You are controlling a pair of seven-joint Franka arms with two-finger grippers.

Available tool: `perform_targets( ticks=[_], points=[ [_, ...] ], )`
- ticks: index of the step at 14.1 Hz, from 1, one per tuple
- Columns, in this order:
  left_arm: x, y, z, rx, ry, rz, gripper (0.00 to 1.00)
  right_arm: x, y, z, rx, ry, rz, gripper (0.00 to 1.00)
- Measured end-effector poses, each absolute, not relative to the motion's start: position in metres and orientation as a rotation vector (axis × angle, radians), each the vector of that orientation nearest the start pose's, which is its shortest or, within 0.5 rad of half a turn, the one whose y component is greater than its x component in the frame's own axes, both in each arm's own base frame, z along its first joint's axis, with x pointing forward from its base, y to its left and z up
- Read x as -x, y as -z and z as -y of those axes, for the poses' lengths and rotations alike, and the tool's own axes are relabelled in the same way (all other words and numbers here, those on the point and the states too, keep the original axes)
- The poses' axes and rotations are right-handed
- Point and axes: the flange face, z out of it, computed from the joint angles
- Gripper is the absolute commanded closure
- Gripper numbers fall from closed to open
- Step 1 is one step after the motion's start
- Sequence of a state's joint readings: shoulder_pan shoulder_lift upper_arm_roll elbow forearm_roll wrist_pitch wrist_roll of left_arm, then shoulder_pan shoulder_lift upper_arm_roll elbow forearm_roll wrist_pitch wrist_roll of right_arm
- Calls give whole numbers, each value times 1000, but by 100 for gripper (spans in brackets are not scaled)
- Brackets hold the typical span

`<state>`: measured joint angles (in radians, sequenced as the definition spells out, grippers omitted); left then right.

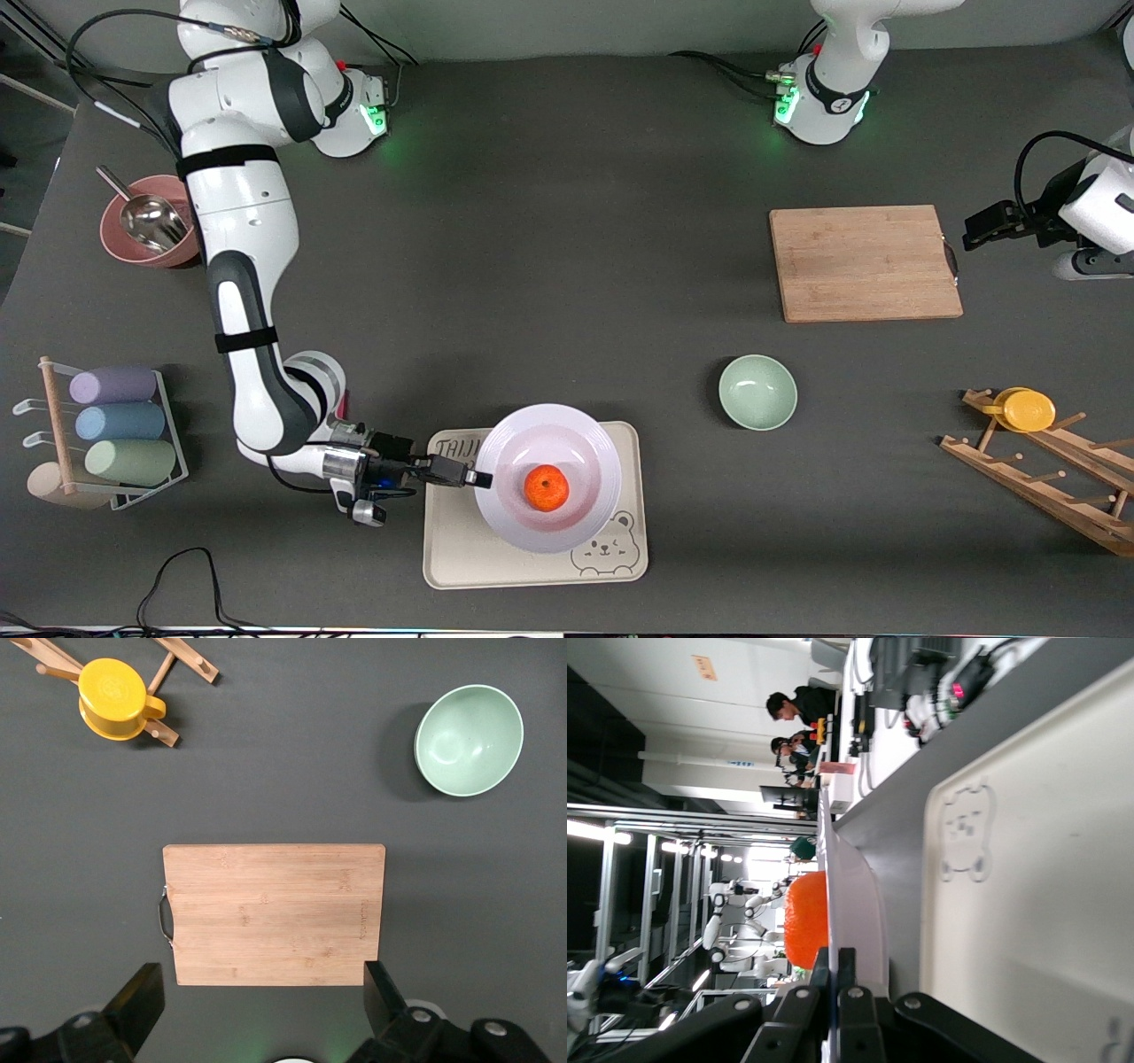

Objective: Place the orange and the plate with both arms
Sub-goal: 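Carry the plate with the right gripper onto the cream tray, then open the right gripper and draw it back from the plate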

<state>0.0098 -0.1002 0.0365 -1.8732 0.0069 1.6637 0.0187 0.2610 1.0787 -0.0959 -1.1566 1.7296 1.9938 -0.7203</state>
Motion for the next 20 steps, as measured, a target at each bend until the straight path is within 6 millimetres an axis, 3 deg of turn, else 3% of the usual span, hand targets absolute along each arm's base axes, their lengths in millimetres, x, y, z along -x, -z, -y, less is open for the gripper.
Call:
perform_targets(
  ticks=[5, 12, 14, 15, 16, 19, 20],
  points=[
    [-518, -543, -24, 3138, -173, 3, 0, -736, -106, -208, 1829, 178, -167, 100],
    [-518, -543, -26, 3138, -172, -21, 0, -733, -91, -203, 1856, 196, -141, 98],
    [-518, -543, -28, 3138, -172, -23, 0, -732, -88, -201, 1859, 201, -135, 81],
    [-518, -543, -28, 3138, -172, -23, 0, -732, -88, -201, 1859, 202, -135, 65],
    [-518, -543, -29, 3137, -172, -23, 0, -732, -88, -201, 1859, 202, -135, 43],
    [-518, -543, -29, 3136, -172, -24, 0, -732, -88, -201, 1860, 202, -133, 10],
    [-518, -543, -29, 3136, -172, -24, 0, -732, -88, -201, 1864, 202, -128, 7]
  ],
)
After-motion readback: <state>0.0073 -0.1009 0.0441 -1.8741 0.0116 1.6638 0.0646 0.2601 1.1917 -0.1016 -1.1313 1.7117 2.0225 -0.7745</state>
